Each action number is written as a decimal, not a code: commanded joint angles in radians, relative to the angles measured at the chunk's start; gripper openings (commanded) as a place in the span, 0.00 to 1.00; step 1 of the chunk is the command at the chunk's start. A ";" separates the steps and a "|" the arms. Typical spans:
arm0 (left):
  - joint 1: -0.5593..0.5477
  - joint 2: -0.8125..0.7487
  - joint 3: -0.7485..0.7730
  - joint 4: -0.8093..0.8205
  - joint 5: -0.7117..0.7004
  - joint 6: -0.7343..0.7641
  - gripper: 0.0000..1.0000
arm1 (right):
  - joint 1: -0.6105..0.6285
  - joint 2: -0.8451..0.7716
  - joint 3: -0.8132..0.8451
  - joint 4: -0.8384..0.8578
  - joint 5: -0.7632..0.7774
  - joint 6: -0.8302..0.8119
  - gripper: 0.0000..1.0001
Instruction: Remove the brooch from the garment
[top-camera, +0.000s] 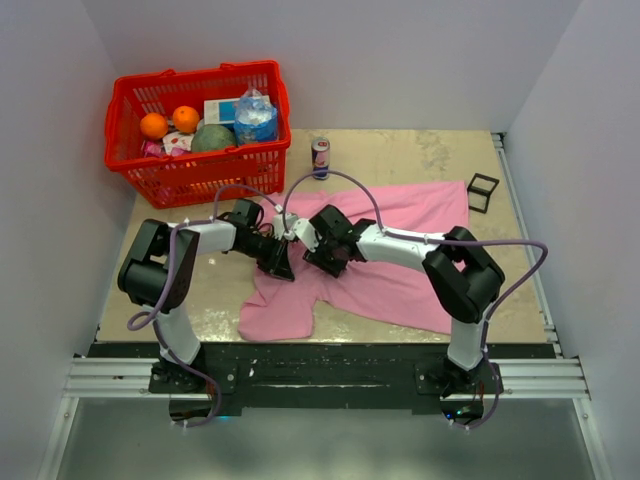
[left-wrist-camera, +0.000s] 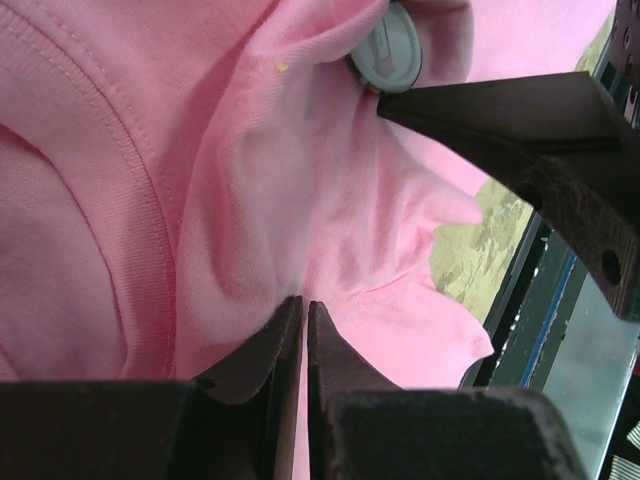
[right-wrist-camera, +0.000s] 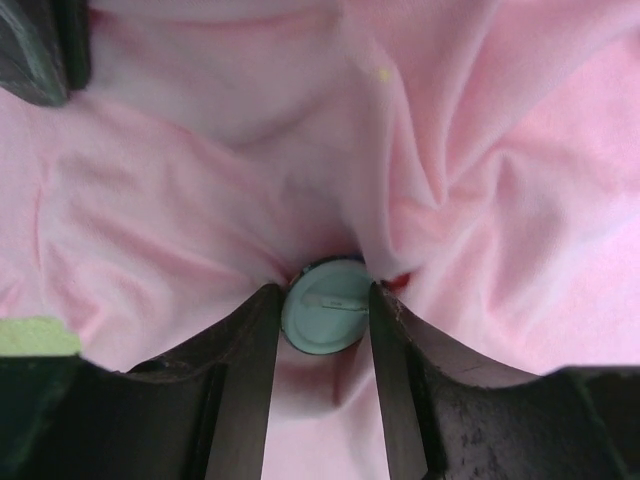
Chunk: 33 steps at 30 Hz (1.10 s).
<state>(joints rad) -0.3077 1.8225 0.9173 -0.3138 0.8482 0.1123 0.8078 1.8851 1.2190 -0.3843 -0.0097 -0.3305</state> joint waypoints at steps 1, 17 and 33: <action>0.004 -0.046 -0.005 -0.004 -0.047 0.021 0.12 | -0.047 -0.086 0.016 -0.040 0.036 0.030 0.44; 0.018 -0.038 0.005 -0.016 -0.043 0.027 0.13 | -0.179 -0.064 0.062 -0.080 -0.082 0.024 0.38; 0.016 -0.140 0.000 -0.056 0.015 0.056 0.44 | -0.242 -0.009 0.082 -0.076 -0.228 0.085 0.47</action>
<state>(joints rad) -0.3004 1.7512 0.9173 -0.3534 0.8379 0.1478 0.5663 1.8355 1.2697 -0.4900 -0.2436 -0.2646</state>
